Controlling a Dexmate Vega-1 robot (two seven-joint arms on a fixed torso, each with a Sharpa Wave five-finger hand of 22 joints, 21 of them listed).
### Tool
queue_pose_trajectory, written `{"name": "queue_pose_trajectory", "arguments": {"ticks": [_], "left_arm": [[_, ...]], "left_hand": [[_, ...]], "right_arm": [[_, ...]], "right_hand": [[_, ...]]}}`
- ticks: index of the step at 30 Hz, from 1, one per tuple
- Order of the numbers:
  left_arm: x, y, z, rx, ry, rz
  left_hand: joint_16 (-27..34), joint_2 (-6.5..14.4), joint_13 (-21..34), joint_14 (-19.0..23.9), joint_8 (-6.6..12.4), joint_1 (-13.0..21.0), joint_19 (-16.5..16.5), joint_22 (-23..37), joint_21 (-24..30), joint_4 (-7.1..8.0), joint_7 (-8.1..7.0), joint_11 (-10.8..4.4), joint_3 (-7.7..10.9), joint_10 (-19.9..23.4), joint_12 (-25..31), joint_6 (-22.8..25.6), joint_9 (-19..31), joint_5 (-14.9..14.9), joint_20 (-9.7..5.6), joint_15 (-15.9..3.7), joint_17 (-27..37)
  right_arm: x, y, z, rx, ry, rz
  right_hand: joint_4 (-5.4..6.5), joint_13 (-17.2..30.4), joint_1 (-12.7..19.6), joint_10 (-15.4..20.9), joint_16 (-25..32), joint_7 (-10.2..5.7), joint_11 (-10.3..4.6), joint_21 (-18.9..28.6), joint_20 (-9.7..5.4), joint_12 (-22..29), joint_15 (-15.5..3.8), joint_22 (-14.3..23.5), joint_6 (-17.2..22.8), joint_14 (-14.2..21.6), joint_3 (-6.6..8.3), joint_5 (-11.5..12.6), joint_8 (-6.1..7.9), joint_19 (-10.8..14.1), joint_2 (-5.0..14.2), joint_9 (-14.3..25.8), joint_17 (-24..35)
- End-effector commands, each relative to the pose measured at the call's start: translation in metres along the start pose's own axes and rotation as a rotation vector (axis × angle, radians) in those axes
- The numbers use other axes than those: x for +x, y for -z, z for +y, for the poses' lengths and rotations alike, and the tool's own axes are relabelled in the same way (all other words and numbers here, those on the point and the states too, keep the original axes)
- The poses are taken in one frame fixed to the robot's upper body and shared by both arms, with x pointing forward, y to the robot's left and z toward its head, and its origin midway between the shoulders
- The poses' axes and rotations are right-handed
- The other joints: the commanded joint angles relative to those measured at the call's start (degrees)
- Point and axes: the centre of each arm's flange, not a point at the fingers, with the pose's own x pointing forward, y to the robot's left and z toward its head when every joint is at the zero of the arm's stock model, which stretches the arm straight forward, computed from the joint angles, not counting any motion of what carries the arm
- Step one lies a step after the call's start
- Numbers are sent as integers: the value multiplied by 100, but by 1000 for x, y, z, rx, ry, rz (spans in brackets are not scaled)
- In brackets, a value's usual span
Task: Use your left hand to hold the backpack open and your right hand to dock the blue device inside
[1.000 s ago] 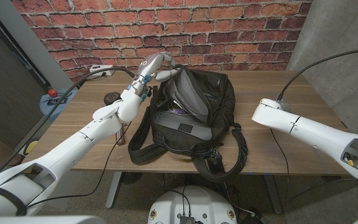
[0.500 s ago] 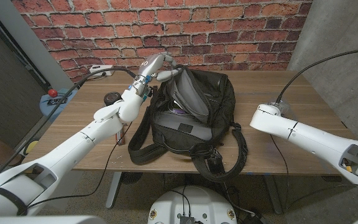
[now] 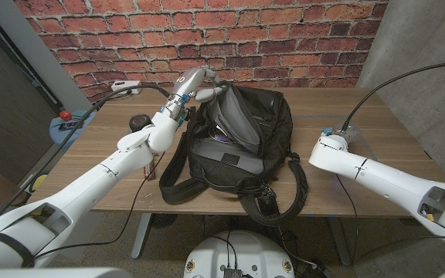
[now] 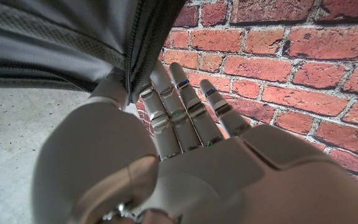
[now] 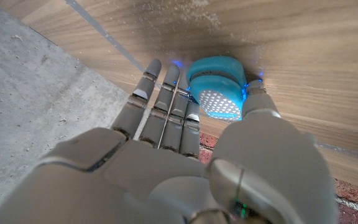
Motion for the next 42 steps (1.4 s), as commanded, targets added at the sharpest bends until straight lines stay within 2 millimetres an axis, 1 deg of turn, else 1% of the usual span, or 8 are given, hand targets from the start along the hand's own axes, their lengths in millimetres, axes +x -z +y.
{"name": "queue_pose_trajectory", "arguments": {"ticks": [1,5,10,19,29,35,42], "left_arm": [[1,1,-1,-5,1,-3],[2,2,-2,-7,-1,-4],[4,2,-2,-8,-2,-10],[7,2,-3,-14,-6,-17],[8,0,-3,-15,-9,-19],[9,0,-4,-17,-7,-18],[12,-1,-5,-23,-20,-14]], "left_hand": [[-15,21,12,56,34,-15,-29,7,-20,4,5,-44,-3,6,-11,53,20,-35,-2,-20,12],[-23,20,26,51,32,-10,-38,7,-24,0,4,-52,-3,-8,-8,53,15,-38,0,-16,16],[-32,23,18,51,36,-10,-37,7,-23,1,6,-34,-3,3,-7,57,18,-41,2,-17,21],[-44,21,7,67,35,-5,-41,7,-25,-3,12,-45,0,11,-9,52,17,-45,9,-16,24],[-50,34,4,64,35,5,-48,6,-27,-2,10,-46,-7,4,-13,55,12,-51,10,-18,56],[-58,27,7,64,34,3,-50,6,-28,-3,12,-29,-14,7,-8,54,11,-56,7,-23,65],[-78,25,14,72,39,-3,-51,6,-28,-1,9,-42,-7,7,-3,57,16,-55,7,-18,57]], "right_arm": [[-5,4,0,4,24,4],[-7,5,-4,11,26,2],[-11,6,-10,24,36,-8],[-19,7,-21,51,60,-35],[-27,12,-27,69,70,-52],[-32,16,-30,84,74,-57],[-42,24,-34,94,84,-55]], "right_hand": [[20,21,77,75,35,-94,9,38,7,35,-167,12,151,55,-23,9,32,37,14,28,37],[42,0,65,84,53,-92,4,33,5,30,-173,12,161,87,-44,3,23,41,18,32,45],[50,-19,63,93,56,-92,1,27,3,26,-186,13,181,88,-61,-1,19,40,11,34,48],[53,-53,89,111,64,-97,-13,15,-5,19,-194,13,206,90,-75,0,7,32,19,37,56],[64,-83,112,158,86,-129,-32,2,-18,29,-201,14,234,120,-99,-5,-14,32,35,36,68],[65,-86,130,149,87,-131,-47,-2,-21,29,-195,14,241,110,-109,-7,-28,36,43,37,74],[75,-107,134,160,97,-139,-43,-10,-21,27,-188,14,250,120,-130,-10,-44,36,48,40,82]]}}
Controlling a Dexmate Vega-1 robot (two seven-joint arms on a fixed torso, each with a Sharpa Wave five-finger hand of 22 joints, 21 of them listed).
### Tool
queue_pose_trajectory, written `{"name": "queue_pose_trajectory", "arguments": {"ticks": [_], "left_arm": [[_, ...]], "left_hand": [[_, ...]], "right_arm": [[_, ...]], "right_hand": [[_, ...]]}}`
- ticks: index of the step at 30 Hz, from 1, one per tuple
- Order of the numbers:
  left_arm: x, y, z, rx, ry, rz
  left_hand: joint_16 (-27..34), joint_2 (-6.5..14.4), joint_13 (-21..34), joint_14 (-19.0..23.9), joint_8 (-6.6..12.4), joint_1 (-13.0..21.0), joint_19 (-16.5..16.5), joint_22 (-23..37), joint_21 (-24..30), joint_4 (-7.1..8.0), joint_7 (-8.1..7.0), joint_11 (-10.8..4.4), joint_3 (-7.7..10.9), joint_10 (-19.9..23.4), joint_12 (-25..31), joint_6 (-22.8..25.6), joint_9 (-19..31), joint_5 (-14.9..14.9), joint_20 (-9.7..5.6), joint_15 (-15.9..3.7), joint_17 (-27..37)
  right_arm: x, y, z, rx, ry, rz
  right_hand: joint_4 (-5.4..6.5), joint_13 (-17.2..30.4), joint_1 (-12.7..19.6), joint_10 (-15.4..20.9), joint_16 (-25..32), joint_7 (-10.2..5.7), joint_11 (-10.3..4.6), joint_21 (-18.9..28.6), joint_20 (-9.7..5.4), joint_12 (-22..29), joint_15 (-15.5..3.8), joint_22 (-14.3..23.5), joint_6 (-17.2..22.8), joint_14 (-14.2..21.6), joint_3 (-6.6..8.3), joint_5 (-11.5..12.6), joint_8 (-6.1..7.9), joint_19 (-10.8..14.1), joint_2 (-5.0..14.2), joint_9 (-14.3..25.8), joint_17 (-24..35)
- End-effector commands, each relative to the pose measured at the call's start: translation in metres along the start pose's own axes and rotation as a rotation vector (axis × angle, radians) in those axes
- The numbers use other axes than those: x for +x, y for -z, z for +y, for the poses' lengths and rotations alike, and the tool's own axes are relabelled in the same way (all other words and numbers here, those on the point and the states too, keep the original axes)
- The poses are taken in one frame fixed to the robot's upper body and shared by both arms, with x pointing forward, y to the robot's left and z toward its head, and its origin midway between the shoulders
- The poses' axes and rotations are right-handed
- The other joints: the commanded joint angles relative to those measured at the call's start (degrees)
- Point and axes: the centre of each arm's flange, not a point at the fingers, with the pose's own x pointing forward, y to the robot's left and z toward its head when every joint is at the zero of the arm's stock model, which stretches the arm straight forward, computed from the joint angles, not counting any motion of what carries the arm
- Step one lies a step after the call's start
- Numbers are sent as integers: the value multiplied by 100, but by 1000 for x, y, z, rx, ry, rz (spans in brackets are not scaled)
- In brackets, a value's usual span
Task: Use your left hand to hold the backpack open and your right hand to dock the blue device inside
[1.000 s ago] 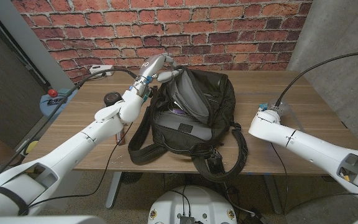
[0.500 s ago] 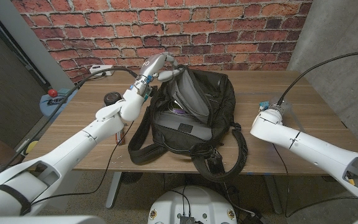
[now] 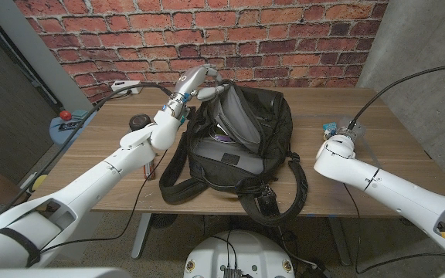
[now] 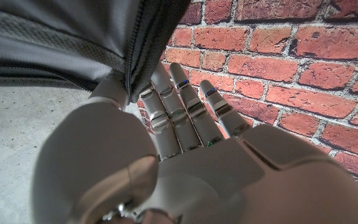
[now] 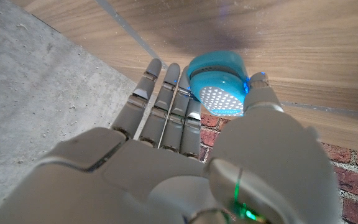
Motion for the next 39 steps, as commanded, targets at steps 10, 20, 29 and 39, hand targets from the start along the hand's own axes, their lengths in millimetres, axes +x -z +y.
{"name": "queue_pose_trajectory", "arguments": {"ticks": [10,20,29,39], "left_arm": [[7,0,-3,-25,-29,21],[10,1,0,-27,-67,51],[13,6,6,-35,-85,78],[20,10,13,-40,-116,101]], "left_hand": [[-26,46,17,45,39,26,4,6,-5,-9,11,-43,-7,21,5,58,22,-9,1,19,21],[-44,43,50,60,46,25,2,6,-5,-8,26,-37,-2,10,24,65,27,-6,3,26,23],[-50,46,37,57,54,28,2,6,-5,-8,44,-36,-6,20,22,58,43,-2,9,24,39],[-55,57,40,57,59,34,2,7,-5,-7,30,-39,-10,20,27,44,56,3,15,45,63]], "right_arm": [[-27,19,-18,26,26,14],[-39,27,-21,35,29,20],[-49,30,-25,43,40,18],[-60,30,-31,49,47,10]], "right_hand": [[22,-2,5,56,42,-18,-4,-23,-25,36,-215,16,76,44,-27,3,-33,29,75,26,39],[31,-8,16,62,47,-29,-14,-32,-28,43,-225,16,90,37,-47,0,-51,28,94,33,49],[30,-20,37,84,55,-31,-13,-42,-26,51,-227,16,100,55,-59,-1,-67,24,107,37,51],[35,-22,47,89,52,-27,-9,-52,-25,59,-222,16,111,51,-77,-6,-84,19,120,44,51]]}}
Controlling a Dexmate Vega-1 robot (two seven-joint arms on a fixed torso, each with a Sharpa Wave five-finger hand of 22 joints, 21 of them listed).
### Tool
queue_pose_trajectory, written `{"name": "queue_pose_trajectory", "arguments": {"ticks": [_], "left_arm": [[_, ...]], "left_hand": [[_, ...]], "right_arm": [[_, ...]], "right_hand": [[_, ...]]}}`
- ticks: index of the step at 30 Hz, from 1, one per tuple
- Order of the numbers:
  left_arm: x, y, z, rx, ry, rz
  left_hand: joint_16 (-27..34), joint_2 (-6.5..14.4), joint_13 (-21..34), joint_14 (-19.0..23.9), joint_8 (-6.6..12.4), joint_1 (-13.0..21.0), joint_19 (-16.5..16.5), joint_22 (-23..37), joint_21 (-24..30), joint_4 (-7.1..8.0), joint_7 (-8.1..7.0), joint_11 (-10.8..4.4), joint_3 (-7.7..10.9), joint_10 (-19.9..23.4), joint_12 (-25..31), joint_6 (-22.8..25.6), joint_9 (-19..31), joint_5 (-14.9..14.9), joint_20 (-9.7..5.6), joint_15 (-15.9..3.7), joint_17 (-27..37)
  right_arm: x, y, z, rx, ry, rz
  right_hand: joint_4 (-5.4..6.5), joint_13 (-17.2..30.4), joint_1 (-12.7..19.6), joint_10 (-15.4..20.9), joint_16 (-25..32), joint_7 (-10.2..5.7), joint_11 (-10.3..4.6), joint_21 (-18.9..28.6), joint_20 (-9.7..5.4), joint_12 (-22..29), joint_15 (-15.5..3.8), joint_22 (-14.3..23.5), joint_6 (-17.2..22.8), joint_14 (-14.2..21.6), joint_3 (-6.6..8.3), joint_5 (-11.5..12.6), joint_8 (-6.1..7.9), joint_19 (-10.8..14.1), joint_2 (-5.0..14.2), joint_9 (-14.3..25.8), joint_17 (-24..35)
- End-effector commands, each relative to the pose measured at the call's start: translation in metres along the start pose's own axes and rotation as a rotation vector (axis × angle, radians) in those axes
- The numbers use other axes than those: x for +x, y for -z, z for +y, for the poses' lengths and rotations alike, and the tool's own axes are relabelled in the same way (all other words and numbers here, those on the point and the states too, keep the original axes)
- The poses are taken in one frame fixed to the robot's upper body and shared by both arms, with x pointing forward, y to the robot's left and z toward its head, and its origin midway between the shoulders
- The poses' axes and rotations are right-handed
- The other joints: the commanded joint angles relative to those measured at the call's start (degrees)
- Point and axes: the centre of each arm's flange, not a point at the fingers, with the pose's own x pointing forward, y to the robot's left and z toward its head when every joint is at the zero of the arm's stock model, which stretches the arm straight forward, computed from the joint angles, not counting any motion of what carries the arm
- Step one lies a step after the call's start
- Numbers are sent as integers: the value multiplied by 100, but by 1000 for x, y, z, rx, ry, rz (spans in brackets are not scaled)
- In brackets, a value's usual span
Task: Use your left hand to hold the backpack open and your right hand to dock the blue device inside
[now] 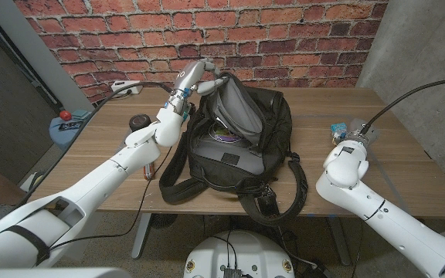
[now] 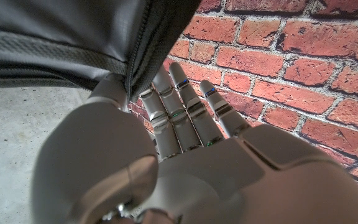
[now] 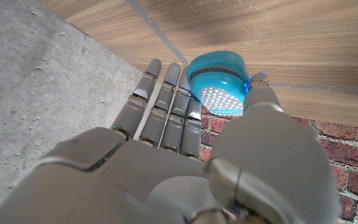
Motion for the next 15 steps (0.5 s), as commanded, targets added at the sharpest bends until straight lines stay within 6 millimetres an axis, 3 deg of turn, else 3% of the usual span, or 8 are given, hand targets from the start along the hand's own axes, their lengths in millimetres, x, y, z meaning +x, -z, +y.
{"name": "queue_pose_trajectory", "arguments": {"ticks": [1,15], "left_arm": [[11,5,9,-15,-46,37],[23,9,12,-91,-93,88]], "left_hand": [[-13,52,12,45,35,26,2,7,-4,-6,-4,-43,-10,20,28,14,34,26,12,22,15],[-35,53,31,63,43,39,7,8,-2,-13,5,-35,5,32,49,10,44,45,21,52,10]], "right_arm": [[-14,3,-8,6,14,-3],[-33,8,-15,11,26,-5]], "right_hand": [[4,-5,23,59,51,-37,23,-13,-23,36,-221,16,80,53,-15,16,-35,20,63,18,24],[4,-20,49,86,51,-34,17,-23,-20,46,-224,17,109,63,-28,14,-48,17,89,30,23]]}}
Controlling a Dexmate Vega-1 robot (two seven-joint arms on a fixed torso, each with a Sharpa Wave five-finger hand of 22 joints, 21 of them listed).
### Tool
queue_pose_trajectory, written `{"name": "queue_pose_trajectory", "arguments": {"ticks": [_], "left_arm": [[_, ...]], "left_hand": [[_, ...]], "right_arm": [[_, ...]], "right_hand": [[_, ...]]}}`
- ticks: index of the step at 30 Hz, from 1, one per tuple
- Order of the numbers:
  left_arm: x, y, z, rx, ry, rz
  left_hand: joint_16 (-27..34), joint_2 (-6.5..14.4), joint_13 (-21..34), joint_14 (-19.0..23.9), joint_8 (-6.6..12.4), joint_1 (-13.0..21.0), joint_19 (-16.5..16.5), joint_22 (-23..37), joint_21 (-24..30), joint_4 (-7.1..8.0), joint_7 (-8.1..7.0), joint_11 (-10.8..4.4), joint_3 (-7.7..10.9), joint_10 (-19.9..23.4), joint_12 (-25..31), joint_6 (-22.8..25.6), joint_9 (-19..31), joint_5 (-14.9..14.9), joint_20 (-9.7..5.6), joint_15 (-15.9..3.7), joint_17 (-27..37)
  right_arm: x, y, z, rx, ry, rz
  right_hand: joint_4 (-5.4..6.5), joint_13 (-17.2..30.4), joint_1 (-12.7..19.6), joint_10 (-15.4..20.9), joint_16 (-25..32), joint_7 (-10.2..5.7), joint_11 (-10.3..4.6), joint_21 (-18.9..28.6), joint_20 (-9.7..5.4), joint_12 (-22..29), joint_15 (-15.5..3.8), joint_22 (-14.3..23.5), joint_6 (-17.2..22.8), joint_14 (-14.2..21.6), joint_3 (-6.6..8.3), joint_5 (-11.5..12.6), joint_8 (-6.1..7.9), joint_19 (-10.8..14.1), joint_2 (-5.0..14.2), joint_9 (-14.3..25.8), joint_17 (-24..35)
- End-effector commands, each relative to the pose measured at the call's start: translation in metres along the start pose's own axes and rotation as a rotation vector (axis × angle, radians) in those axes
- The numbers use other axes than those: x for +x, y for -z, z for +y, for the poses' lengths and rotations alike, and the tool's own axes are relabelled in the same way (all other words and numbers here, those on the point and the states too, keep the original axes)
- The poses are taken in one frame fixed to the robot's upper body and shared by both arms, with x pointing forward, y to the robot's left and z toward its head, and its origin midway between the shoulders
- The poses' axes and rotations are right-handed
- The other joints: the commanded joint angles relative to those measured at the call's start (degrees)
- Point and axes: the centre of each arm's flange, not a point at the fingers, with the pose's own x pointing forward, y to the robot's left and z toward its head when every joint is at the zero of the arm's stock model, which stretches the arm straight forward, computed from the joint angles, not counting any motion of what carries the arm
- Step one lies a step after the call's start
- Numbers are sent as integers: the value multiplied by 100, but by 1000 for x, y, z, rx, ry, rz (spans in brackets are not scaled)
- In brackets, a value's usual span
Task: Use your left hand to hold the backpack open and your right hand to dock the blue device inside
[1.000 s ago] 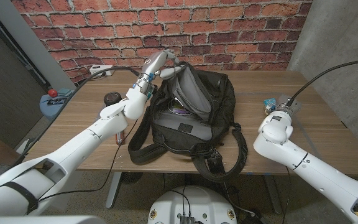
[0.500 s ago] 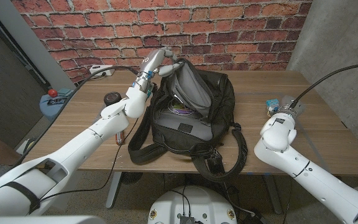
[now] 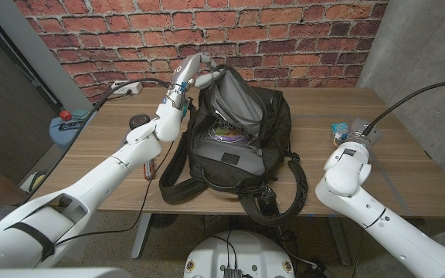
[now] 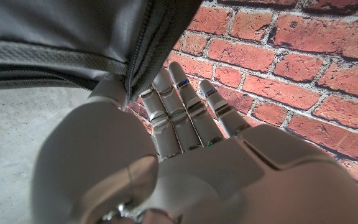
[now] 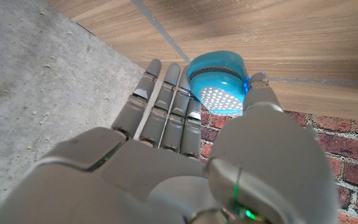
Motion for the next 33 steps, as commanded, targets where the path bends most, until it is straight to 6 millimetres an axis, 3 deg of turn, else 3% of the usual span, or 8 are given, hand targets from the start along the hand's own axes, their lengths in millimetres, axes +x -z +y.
{"name": "queue_pose_trajectory", "arguments": {"ticks": [1,13,33], "left_arm": [[9,3,2,-56,-46,56],[7,6,-1,-108,-94,155],[6,7,-5,-132,-87,172]], "left_hand": [[-12,55,7,26,20,19,7,8,-2,-14,7,-28,3,34,48,5,12,46,23,24,18],[-27,61,57,57,44,43,7,9,-1,-23,47,20,25,19,83,-11,55,77,63,43,14],[-33,67,70,53,56,54,-2,11,-4,-17,71,14,14,5,106,-19,64,129,79,71,61]], "right_arm": [[-17,4,-8,4,16,0],[-39,8,-15,12,25,-6],[-64,4,-18,38,20,-29]], "right_hand": [[5,20,6,58,51,-58,-18,-25,-20,50,-225,17,86,63,-29,17,5,16,66,32,24],[9,20,22,62,49,-59,10,-34,-12,60,-214,17,105,71,-45,9,-11,13,86,41,22],[13,6,39,67,44,-61,-15,-46,-8,67,-221,17,134,91,-76,0,-33,11,102,59,13]]}}
